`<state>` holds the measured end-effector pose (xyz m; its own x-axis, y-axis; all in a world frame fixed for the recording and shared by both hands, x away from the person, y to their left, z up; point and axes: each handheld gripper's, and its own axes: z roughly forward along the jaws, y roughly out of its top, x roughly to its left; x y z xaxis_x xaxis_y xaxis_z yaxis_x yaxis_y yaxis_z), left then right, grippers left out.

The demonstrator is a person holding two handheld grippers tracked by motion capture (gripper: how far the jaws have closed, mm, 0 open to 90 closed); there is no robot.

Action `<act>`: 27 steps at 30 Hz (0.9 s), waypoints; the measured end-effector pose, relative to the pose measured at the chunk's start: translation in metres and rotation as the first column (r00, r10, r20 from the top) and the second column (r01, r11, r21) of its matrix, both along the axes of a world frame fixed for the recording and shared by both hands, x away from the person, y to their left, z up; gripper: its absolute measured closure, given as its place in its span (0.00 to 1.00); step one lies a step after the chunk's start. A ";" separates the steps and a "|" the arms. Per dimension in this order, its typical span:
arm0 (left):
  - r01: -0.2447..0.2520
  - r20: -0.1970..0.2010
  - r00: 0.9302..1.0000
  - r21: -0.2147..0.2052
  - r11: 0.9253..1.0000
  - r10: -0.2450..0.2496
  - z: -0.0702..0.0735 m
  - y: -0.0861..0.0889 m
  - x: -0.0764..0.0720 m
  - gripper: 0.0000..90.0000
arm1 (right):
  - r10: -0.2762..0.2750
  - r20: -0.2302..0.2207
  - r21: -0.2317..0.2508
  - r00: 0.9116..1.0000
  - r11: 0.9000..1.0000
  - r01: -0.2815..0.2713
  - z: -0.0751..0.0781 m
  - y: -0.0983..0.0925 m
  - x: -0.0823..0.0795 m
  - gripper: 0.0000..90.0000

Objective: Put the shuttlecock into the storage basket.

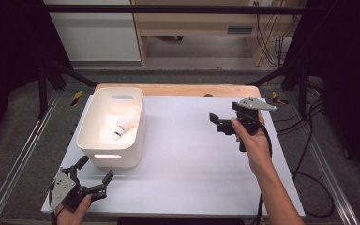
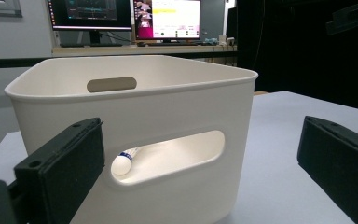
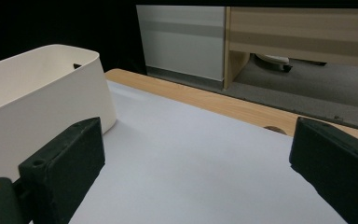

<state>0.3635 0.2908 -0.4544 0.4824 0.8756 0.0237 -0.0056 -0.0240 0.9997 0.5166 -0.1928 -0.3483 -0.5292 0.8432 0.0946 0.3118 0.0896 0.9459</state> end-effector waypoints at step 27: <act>0.004 0.001 1.000 0.004 1.000 -0.004 0.000 -0.002 0.000 0.01 | -0.043 0.062 0.006 0.997 0.999 0.042 -0.016 -0.039 -0.034 0.04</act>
<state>0.3640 0.2890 -0.4545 0.4855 0.8738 0.0275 -0.0070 -0.0276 0.9996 0.4822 -0.2319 -0.3644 -0.4978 0.8647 0.0670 0.2563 0.0728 0.9638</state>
